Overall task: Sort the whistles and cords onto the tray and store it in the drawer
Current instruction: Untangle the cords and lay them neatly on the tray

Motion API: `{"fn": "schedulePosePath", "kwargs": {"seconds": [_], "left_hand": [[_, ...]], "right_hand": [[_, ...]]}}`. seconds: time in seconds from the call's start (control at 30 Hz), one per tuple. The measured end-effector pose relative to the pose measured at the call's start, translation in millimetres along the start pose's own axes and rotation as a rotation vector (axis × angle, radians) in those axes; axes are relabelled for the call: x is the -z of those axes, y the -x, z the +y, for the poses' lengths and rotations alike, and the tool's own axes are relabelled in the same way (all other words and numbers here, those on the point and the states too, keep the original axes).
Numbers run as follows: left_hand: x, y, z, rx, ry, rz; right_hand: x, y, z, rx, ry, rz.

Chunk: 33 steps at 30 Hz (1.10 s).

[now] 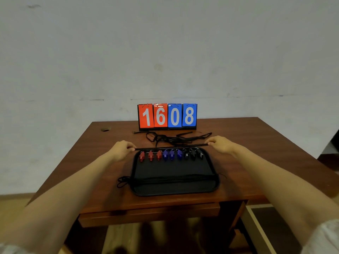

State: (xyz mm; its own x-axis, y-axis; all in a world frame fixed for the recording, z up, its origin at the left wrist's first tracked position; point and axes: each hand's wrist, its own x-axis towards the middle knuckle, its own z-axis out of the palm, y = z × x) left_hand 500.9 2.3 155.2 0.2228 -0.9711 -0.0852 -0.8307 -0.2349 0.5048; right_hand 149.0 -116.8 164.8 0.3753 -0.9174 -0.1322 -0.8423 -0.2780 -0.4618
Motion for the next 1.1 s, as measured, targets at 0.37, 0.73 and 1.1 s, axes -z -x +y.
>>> {"fn": "schedulePosePath", "kwargs": {"seconds": [0.37, 0.73, 1.1], "left_hand": [[-46.2, 11.8, -31.3, 0.029, -0.162, 0.042], [-71.9, 23.1, -38.7, 0.046, -0.313, 0.155], [-86.6, 28.7, -47.1, 0.053, -0.319, 0.137]], "right_hand": [[-36.7, 18.2, 32.5, -0.131, -0.011, 0.063], [-64.5, 27.9, 52.1, -0.215, -0.013, 0.033], [-73.0, 31.4, 59.4, -0.268, 0.071, 0.02]]}}
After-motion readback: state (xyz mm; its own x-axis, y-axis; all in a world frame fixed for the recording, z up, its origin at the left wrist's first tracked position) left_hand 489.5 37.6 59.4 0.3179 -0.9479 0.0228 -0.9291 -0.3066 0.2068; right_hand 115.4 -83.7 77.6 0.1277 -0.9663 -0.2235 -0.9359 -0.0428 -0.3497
